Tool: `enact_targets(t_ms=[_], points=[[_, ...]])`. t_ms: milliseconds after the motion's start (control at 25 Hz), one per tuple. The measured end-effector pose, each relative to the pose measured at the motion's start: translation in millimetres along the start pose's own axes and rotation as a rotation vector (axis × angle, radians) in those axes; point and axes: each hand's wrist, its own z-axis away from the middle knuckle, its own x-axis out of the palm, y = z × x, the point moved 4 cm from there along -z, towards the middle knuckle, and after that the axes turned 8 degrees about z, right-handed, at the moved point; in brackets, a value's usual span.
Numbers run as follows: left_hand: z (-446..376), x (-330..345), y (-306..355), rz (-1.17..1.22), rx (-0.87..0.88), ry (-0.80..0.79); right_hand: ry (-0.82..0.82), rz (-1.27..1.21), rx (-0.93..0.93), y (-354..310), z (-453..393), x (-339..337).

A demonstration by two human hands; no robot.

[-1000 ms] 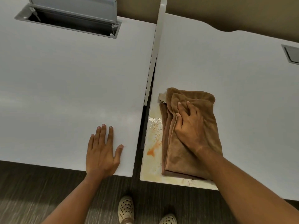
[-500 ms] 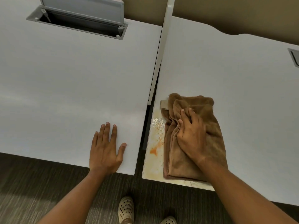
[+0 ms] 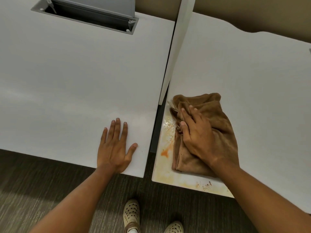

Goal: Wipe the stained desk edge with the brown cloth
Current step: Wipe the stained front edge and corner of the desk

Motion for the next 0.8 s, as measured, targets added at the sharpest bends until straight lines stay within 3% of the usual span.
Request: enact_targets(t_ms=[280, 600, 800], points=[[-0.7, 0.8, -0.3, 0.006, 0.006, 0.029, -0.044, 0.054, -0.006, -7.9, -52.1, -3.1], [0.0, 1.5, 0.2, 0.022, 0.014, 0.04, -0.071, -0.031, -0.305, -31.7, 5.6, -6.1], [-1.0, 3.4, -1.1, 0.009, 0.008, 0.043, -0.058, 0.004, -0.106, -26.6, -36.1, -5.8]])
